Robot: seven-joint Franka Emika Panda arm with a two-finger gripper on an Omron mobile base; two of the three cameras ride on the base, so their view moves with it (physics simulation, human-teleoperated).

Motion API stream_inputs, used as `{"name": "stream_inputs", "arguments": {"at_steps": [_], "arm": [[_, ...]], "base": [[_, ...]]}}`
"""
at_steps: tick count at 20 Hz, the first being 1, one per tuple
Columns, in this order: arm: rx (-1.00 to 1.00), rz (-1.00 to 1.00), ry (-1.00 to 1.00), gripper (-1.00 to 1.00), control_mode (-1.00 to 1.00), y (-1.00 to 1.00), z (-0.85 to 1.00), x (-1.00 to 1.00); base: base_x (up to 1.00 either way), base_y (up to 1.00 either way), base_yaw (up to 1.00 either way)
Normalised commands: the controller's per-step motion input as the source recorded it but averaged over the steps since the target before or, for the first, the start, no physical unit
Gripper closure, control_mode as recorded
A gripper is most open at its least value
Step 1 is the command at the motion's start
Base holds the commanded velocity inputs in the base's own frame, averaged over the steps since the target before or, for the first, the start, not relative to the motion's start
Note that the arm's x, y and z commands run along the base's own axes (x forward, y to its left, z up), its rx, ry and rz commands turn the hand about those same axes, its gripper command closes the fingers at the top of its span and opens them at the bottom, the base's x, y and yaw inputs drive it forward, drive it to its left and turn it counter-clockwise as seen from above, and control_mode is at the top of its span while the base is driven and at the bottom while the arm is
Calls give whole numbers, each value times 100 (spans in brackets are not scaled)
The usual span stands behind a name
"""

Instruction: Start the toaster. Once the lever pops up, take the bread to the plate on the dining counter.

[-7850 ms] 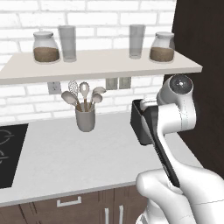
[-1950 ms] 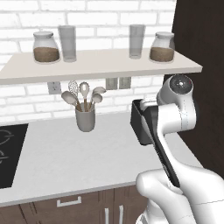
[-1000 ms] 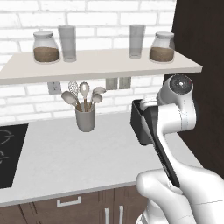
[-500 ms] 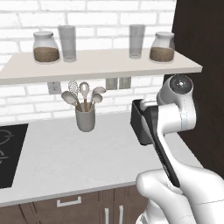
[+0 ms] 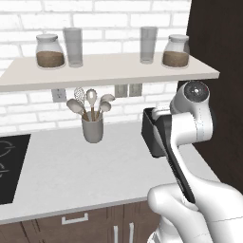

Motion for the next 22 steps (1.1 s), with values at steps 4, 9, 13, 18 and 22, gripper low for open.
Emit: {"name": "stream_inputs", "arguments": {"at_steps": [4, 9, 13, 18, 22], "arm": [[0, 0, 0, -100, -100, 0, 0, 0], [0, 0, 0, -100, -100, 0, 0, 0], [0, 0, 0, -100, -100, 0, 0, 0], [0, 0, 0, -100, -100, 0, 0, 0], [0, 0, 0, -100, -100, 0, 0, 0]], "base": [[0, 0, 0], [0, 0, 0], [0, 0, 0], [0, 0, 0], [0, 0, 0]]}}
